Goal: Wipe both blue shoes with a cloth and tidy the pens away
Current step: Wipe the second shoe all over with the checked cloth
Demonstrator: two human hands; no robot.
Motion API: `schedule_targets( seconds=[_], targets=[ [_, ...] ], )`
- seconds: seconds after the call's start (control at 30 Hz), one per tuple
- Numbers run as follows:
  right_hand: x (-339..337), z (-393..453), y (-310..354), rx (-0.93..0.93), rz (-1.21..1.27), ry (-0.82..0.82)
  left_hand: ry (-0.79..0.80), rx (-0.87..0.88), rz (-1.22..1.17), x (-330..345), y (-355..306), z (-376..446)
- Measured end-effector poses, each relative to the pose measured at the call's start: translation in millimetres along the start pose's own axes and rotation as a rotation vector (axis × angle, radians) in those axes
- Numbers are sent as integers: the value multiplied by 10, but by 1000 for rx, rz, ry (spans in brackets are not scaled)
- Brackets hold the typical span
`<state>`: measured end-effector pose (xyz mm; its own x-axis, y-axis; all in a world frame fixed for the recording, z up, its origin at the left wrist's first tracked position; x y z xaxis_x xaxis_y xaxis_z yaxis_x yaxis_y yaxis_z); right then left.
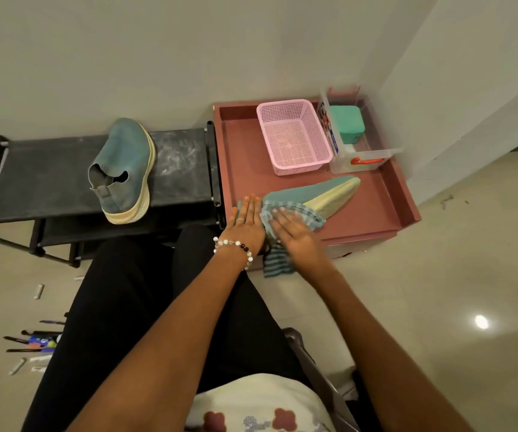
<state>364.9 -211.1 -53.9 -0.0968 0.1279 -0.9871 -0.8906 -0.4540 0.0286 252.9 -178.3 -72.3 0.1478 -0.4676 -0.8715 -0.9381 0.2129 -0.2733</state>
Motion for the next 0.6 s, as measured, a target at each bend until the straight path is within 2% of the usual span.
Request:
schedule_targets(
  seconds=[0.1,0.17,0.2,0.27,0.33,0.4,0.5,0.53,0.6],
  targets=[
    [-21,-172,-613,-88,-186,-44,-10,9,-11,-14,-39,-19],
    [-78,-154,-666,-25,-269,-80,-18,12,-19,-13,-36,-1],
    [-84,-115,-547,69,-255,-91,-21,11,-23,-7,-38,12],
    [-20,-71,-237,322,-39,-125,-30,16,-27,13,-56,27],
    [69,-94,-13,418,173,-67,-44,19,-40,-4,-66,13],
    [73,-148,-106,259,145,-61,-51,40,-43,-15,-66,4],
    [-66,-213,-534,11,-186,-23,-40,66,-44,-1,-81,9],
    [-75,-225,-655,13,-278,12,-32,65,-49,-2,-87,13],
    [-43,-190,-658,141,-340,61,-25,55,-61,-9,-91,14]
  ],
)
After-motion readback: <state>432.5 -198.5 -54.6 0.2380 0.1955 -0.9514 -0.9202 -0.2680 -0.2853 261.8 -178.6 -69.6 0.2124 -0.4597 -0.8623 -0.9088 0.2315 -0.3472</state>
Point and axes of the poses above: each hand's wrist, its own z-axis towards the middle knuckle, its own x-axis out of the palm, y = z × x, the point moved 5 cm from there along z, towards the middle knuckle, and after that the axes turned 8 degrees about -z, right-handed, at the moved point
